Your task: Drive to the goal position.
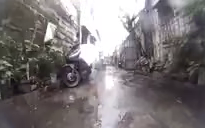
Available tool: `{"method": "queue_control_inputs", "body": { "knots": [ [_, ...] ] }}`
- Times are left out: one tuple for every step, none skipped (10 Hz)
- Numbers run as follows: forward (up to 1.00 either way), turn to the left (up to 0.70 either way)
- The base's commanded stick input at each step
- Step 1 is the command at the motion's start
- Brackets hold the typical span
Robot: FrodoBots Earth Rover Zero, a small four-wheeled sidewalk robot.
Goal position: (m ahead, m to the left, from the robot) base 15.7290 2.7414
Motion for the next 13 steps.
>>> {"method": "queue_control_inputs", "body": {
  "knots": [
    [0.99, 0.0],
    [0.99, 0.0],
    [0.99, 0.0],
    [0.99, 0.0],
    [0.99, 0.0],
    [0.99, 0.0],
    [0.99, 0.0],
    [0.99, 0.0],
    [0.99, 0.0],
    [0.99, 0.26],
    [0.99, 0.4],
    [0.99, 0.22],
    [0.99, 0.0]
  ]
}}
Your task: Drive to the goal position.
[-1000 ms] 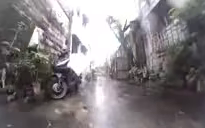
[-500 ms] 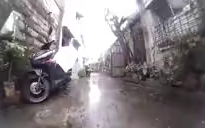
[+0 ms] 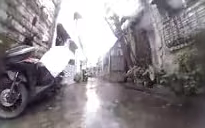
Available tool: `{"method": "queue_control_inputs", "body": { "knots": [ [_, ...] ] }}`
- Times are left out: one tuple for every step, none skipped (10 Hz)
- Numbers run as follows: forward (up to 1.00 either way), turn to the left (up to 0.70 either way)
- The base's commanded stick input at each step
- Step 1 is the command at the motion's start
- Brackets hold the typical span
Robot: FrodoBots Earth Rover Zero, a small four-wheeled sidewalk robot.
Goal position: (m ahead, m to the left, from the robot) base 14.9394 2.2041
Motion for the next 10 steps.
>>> {"method": "queue_control_inputs", "body": {
  "knots": [
    [0.99, 0.0],
    [0.99, 0.0],
    [0.99, 0.16],
    [0.99, 0.36],
    [0.99, 0.24],
    [0.99, 0.0],
    [0.99, 0.0],
    [0.99, 0.0],
    [0.99, 0.0],
    [0.99, 0.0]
  ]
}}
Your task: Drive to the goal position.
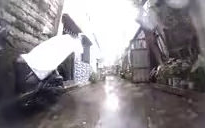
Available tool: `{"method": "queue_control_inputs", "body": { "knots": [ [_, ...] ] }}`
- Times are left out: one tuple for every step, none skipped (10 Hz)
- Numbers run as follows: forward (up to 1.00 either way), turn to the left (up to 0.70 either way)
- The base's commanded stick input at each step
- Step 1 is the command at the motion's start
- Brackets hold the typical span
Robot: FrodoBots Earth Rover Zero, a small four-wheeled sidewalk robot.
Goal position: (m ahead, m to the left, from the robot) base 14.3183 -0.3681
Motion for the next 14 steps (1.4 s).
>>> {"method": "queue_control_inputs", "body": {
  "knots": [
    [0.99, 0.0],
    [0.99, 0.0],
    [0.99, 0.0],
    [0.99, 0.0],
    [0.99, -0.1],
    [0.99, -0.34],
    [0.99, -0.39],
    [0.99, -0.3],
    [0.99, 0.0],
    [0.99, 0.0],
    [0.99, 0.0],
    [0.99, 0.0],
    [0.99, 0.0],
    [0.99, 0.0]
  ]
}}
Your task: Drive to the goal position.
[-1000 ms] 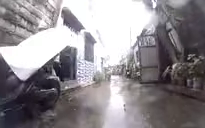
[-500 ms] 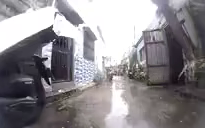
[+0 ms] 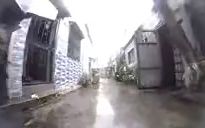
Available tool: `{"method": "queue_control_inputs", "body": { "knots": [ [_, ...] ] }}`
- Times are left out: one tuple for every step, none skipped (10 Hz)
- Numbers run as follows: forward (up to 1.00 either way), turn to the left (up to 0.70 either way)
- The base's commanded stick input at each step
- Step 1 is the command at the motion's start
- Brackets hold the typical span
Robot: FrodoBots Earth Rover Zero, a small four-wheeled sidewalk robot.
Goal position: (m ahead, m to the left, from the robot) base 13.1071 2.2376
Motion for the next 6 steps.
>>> {"method": "queue_control_inputs", "body": {
  "knots": [
    [0.99, 0.0],
    [0.99, 0.0],
    [0.99, 0.0],
    [0.99, 0.0],
    [0.99, 0.0],
    [0.99, 0.0]
  ]
}}
